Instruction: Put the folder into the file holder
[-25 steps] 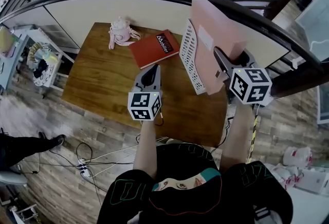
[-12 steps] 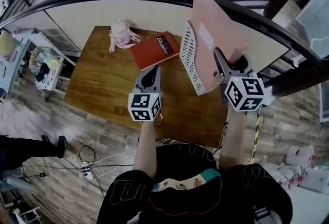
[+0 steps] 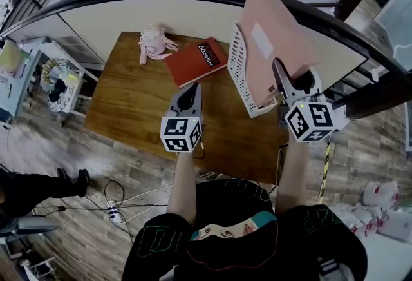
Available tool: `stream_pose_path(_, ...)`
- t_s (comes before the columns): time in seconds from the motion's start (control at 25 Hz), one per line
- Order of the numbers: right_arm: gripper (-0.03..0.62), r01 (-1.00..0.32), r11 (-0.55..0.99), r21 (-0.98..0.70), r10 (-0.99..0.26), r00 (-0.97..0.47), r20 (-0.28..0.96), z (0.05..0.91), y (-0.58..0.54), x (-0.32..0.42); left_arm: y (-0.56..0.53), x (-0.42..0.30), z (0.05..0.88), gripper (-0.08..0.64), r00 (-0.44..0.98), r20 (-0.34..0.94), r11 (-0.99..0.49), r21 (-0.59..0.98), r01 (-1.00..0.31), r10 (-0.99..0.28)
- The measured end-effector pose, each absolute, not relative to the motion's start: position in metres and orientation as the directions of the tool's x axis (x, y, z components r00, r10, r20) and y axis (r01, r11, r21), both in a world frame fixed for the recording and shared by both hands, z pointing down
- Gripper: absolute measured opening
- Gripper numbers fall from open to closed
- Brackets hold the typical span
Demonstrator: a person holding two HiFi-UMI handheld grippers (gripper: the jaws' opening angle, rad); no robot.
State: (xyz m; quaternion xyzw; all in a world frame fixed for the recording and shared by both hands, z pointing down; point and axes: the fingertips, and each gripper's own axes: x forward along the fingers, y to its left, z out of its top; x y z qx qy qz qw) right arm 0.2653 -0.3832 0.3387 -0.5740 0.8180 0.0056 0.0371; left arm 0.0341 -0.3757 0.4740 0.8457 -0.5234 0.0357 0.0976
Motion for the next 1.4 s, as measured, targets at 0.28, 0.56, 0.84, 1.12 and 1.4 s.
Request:
stream_pose_path(0.28,0.275,-0.935,0.356,-0.012,-0.933,-0.354,-0.059,0.341,-0.379,0.269,-0.375,0.039,0.482,-0.003,0.454,0.182,-0.438,0.125,-0.890,-0.872)
stream_pose_path(0.56,0.277,-0.923,0.384,-0.036,-0.923,-0.382,-0.045,0.376,-0.375,0.269,-0.369,0.044,0.490,-0.003,0.455,0.205,-0.437,0.129,-0.890,-0.866)
stream_pose_path(0.84,0.281,-0.930,0.364,-0.043,-0.930,-0.366,0.034,0.422,-0.375,0.266,-0.359,0.046,0.505,-0.003,0.450,0.246,-0.429,0.134,-0.893,-0.859)
stream_pose_path(1.12,0.288,-0.938,0.346,-0.033,-0.933,-0.348,0.096,0.465,-0.370,0.257,-0.349,0.046,0.524,-0.003,0.446,0.297,-0.423,0.141,-0.895,-0.845)
stream_pose_path(1.4,0.303,-0.938,0.344,-0.037,-0.932,-0.346,0.111,0.468,-0.372,0.249,-0.341,0.047,0.533,-0.003,0.453,0.313,-0.427,0.153,-0.891,-0.835)
